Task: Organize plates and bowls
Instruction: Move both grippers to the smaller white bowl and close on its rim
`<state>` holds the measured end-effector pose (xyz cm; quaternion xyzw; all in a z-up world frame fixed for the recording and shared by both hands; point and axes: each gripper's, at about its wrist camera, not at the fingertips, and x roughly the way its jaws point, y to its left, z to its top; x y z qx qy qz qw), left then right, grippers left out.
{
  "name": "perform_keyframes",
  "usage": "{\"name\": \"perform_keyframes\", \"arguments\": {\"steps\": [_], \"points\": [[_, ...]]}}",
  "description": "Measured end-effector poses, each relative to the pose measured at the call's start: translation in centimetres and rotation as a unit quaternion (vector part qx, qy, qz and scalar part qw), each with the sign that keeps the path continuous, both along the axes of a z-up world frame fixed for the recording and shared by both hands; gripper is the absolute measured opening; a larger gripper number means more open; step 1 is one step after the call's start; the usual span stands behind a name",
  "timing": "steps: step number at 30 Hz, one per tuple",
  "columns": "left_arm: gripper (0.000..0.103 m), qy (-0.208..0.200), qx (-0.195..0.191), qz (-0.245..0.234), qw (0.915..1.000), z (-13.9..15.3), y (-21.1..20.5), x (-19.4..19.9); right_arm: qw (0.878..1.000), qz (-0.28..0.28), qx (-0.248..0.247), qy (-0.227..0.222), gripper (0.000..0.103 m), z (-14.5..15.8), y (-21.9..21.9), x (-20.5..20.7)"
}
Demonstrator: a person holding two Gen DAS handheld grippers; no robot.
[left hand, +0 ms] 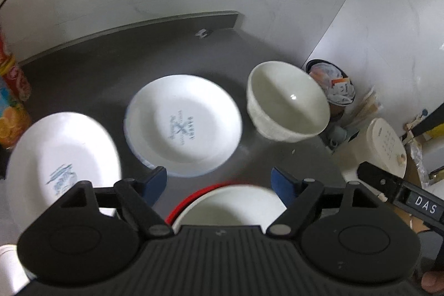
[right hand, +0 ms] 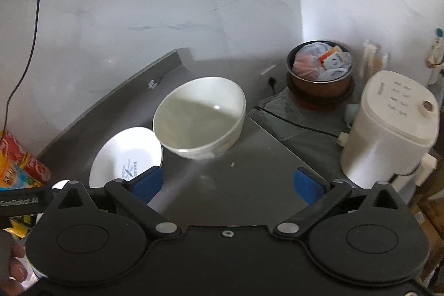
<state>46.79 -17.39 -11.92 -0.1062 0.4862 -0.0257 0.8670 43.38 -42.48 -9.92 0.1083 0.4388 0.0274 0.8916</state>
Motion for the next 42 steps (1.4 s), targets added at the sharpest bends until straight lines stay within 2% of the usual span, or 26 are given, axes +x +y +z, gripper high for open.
{"name": "perform_keyframes", "arguments": {"steps": [4,10,13,17,21,23,25,34,38,42], "points": [[0.081,0.004,0.018,0.013,0.9997,-0.5,-1.7,1.9,1.0,0.015,0.006,0.002,0.101,-0.7,-1.4,2.1],[0.081,0.019,0.01,0.04,0.999,-1.6,-3.0,4.5,0.999,0.041,0.0,0.018,0.099,-2.1,-2.8,5.2],[0.081,0.016,0.01,0.051,0.9985,-1.9,-3.9,5.6,0.998,0.06,0.025,0.028,0.086,-2.6,-3.4,6.5],[0.078,0.016,0.011,0.061,0.998,-2.3,-5.0,7.1,0.996,0.078,0.027,0.039,0.069,-3.5,-3.5,8.0],[0.075,0.016,0.01,0.066,0.9976,-2.7,-5.9,8.4,0.995,0.08,0.041,0.047,0.056,-4.2,-3.9,9.4],[0.07,0.016,0.007,0.067,0.9976,-3.1,-6.3,9.1,0.994,0.083,0.044,0.052,0.042,-4.7,-4.1,10.1],[0.063,0.024,0.003,0.071,0.9972,-3.6,-6.4,9.7,0.993,0.082,0.051,0.061,0.038,-5.2,-4.4,10.8],[0.037,0.051,-0.003,0.088,0.9948,-6.2,-6.4,12.0,0.991,0.087,0.054,0.084,0.032,-7.0,-4.4,12.6],[0.033,0.055,-0.011,0.1,0.9934,-7.1,-6.2,12.2,0.991,0.085,0.051,0.089,0.028,-7.5,-4.4,13.2],[0.023,0.051,-0.021,0.103,0.9931,-7.5,-6.2,12.5,0.991,0.085,0.051,0.093,0.022,-8.0,-4.3,13.9]]}}
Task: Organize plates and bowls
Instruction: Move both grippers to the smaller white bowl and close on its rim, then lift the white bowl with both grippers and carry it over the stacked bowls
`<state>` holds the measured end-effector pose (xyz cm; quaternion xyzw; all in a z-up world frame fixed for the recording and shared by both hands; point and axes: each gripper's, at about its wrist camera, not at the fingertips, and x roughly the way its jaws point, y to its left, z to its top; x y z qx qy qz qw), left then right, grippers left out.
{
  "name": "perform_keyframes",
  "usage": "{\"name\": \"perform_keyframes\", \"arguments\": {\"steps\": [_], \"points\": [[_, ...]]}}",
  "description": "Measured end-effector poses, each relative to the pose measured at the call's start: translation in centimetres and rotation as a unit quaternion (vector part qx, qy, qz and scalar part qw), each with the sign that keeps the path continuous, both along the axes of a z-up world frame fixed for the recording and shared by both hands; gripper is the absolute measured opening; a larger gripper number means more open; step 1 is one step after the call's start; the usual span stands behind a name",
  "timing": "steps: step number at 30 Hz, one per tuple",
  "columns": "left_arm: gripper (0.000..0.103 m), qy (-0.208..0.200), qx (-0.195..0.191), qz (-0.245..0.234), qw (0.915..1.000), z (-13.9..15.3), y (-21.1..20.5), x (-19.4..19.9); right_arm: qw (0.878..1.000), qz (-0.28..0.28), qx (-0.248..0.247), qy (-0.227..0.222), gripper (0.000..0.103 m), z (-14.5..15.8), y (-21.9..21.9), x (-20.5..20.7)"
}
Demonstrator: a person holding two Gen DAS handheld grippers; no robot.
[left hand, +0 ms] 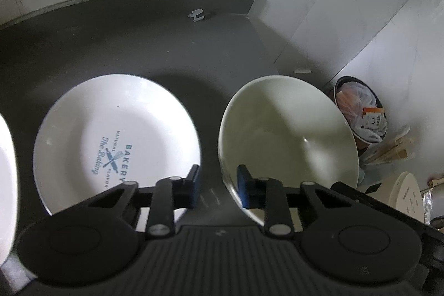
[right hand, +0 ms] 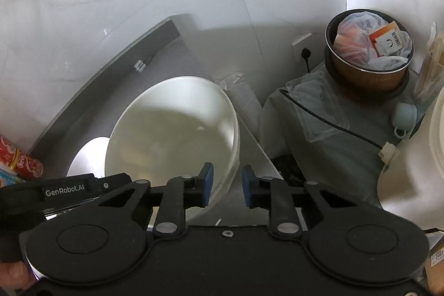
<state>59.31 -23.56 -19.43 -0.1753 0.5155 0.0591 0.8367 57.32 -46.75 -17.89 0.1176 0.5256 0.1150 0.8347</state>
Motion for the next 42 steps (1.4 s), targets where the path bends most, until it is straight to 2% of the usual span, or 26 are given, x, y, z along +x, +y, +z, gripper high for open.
{"name": "perform_keyframes", "arguments": {"steps": [2,5,11,24,30,42], "points": [[0.019,0.0,-0.007,0.005,1.0,-0.3,0.1,0.2,1.0,0.006,-0.006,0.0,0.017,-0.2,0.3,0.2],[0.011,0.0,-0.024,0.006,0.9997,-0.5,0.0,0.4,1.0,0.011,-0.012,-0.005,0.015,-0.3,0.5,0.2],[0.011,0.004,-0.033,0.006,0.9994,-0.2,0.4,0.2,1.0,0.009,-0.01,-0.012,0.015,0.2,0.5,-0.3],[0.011,-0.031,-0.02,0.012,0.9992,2.6,1.5,-2.1,0.998,0.038,0.001,-0.05,0.015,2.6,1.7,-1.9],[0.011,-0.052,-0.008,0.025,0.9983,4.4,2.4,-4.1,0.996,0.059,0.005,-0.072,0.015,4.2,2.9,-2.8],[0.011,-0.083,-0.015,0.039,0.9957,7.3,5.2,-8.3,0.991,0.078,0.004,-0.111,0.015,7.2,5.6,-6.4]]}}
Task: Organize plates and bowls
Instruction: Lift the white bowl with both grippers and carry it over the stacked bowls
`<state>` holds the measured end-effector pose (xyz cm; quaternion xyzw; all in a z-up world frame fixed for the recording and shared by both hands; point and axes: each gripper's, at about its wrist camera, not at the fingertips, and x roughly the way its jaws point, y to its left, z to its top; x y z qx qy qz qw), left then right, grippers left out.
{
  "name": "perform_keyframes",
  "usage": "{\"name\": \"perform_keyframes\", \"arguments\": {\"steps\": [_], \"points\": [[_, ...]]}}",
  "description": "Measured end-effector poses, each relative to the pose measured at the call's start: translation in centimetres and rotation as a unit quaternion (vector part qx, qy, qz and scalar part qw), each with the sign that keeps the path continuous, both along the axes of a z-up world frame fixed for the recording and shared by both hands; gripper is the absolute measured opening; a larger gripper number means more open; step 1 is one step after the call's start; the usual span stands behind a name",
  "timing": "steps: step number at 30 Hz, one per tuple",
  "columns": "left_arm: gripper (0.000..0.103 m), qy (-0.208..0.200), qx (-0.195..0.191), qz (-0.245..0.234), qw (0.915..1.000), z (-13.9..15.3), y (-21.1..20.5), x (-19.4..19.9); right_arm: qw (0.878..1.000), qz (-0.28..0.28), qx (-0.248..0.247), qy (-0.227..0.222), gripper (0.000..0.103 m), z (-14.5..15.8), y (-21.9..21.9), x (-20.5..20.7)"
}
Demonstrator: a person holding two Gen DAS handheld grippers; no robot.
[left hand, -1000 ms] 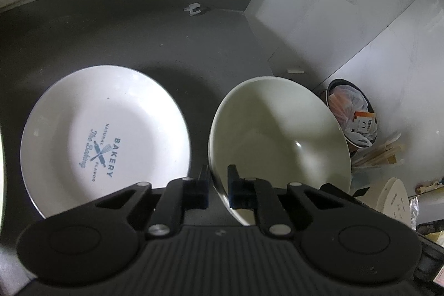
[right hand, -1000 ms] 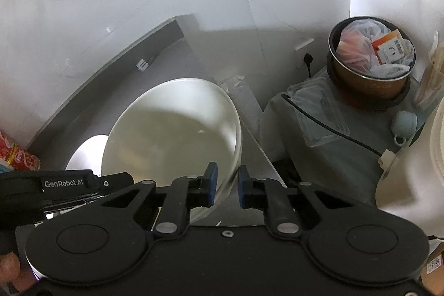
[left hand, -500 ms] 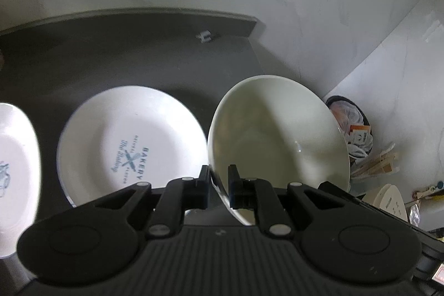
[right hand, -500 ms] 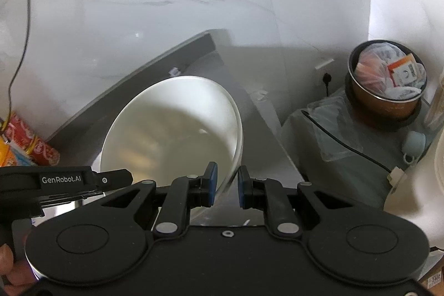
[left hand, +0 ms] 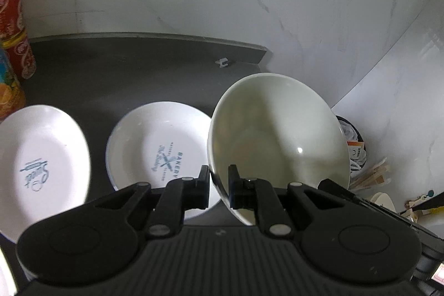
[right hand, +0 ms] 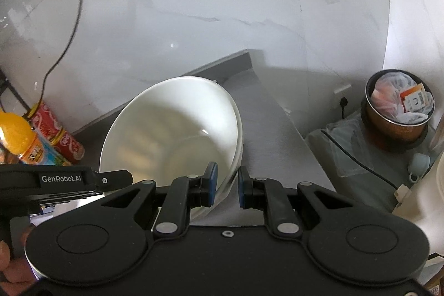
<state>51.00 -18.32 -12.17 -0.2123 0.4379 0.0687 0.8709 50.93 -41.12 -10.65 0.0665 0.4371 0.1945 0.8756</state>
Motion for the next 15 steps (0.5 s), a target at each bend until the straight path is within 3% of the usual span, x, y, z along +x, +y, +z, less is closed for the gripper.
{"name": "perform_keyframes", "arguments": {"steps": [15], "points": [[0.011,-0.017,-0.013,-0.029,0.9994,1.7,2.6,-6.8,1.0,-0.019,-0.009,-0.015,0.015,2.5,2.6,-6.9]]}}
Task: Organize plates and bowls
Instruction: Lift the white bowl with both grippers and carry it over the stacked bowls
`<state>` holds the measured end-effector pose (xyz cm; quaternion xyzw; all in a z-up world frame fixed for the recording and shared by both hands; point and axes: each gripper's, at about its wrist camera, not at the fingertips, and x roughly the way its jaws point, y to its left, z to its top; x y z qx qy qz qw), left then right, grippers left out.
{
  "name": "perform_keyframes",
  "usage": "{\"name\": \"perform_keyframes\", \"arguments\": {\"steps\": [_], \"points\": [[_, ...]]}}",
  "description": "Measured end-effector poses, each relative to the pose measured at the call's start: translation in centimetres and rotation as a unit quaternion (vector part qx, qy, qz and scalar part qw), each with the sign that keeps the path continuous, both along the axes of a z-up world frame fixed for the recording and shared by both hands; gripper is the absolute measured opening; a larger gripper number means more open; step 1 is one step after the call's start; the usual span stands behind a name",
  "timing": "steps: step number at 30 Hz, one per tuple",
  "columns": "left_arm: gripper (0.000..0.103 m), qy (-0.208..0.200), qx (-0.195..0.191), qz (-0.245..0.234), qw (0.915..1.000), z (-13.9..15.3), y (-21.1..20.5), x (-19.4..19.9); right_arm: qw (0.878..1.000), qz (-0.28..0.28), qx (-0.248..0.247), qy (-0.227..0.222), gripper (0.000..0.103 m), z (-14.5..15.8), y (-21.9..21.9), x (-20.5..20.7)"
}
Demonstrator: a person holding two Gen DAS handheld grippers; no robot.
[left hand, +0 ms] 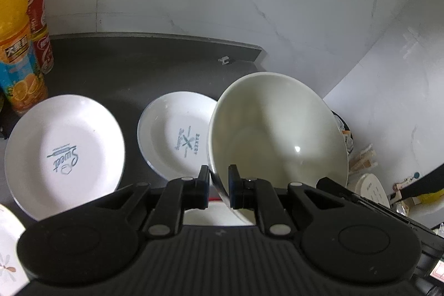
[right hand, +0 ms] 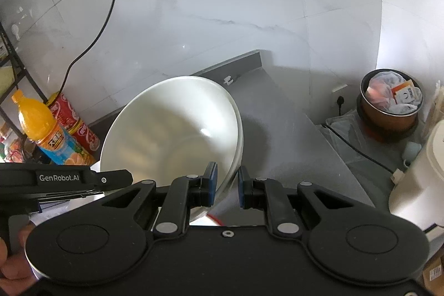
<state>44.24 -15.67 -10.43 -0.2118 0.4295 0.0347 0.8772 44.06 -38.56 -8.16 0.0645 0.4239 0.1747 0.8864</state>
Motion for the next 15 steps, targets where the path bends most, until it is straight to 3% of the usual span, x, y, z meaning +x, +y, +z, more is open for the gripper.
{"name": "perform_keyframes", "arguments": {"steps": [15], "points": [[0.011,0.008,-0.014,-0.044,0.9989,-0.4,1.1,-5.7,0.999,-0.04,-0.014,0.011,0.015,0.4,0.8,-6.6]]}}
